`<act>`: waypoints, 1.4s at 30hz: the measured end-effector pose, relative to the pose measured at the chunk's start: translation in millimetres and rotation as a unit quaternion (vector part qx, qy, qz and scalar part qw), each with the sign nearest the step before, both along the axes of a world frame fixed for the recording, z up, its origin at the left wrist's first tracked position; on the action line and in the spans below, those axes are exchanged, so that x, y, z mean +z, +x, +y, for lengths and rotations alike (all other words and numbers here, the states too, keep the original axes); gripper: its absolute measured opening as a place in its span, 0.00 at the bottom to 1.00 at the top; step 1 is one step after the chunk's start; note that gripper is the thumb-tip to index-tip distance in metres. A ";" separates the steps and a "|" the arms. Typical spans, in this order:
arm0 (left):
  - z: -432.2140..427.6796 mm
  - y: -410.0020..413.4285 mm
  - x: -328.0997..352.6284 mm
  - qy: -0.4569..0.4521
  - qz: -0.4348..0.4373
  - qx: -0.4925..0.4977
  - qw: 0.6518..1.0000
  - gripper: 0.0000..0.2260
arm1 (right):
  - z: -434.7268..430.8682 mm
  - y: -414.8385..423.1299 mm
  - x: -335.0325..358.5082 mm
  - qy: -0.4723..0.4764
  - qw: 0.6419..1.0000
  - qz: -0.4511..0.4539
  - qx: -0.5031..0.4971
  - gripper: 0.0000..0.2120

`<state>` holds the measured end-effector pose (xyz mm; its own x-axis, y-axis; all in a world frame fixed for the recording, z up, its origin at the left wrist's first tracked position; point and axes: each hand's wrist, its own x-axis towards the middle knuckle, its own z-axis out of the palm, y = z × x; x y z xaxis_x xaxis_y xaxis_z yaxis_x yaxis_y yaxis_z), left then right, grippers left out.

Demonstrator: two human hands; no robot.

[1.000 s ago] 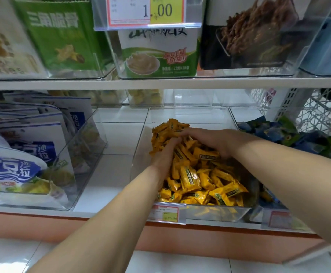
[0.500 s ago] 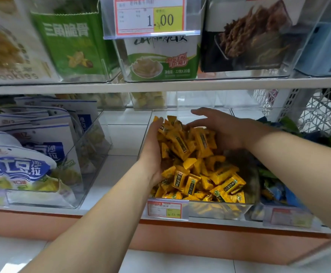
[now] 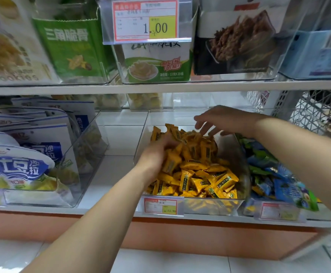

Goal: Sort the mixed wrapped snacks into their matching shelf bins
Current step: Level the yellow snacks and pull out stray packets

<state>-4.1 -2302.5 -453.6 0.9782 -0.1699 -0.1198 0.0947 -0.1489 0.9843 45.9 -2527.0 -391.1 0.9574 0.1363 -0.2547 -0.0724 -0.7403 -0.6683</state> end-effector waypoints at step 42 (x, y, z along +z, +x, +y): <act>-10.6 31.7 -10.9 -0.258 0.108 0.098 0.955 0.19 | 17.0 58.5 -8.9 0.125 0.974 0.159 0.104 0.18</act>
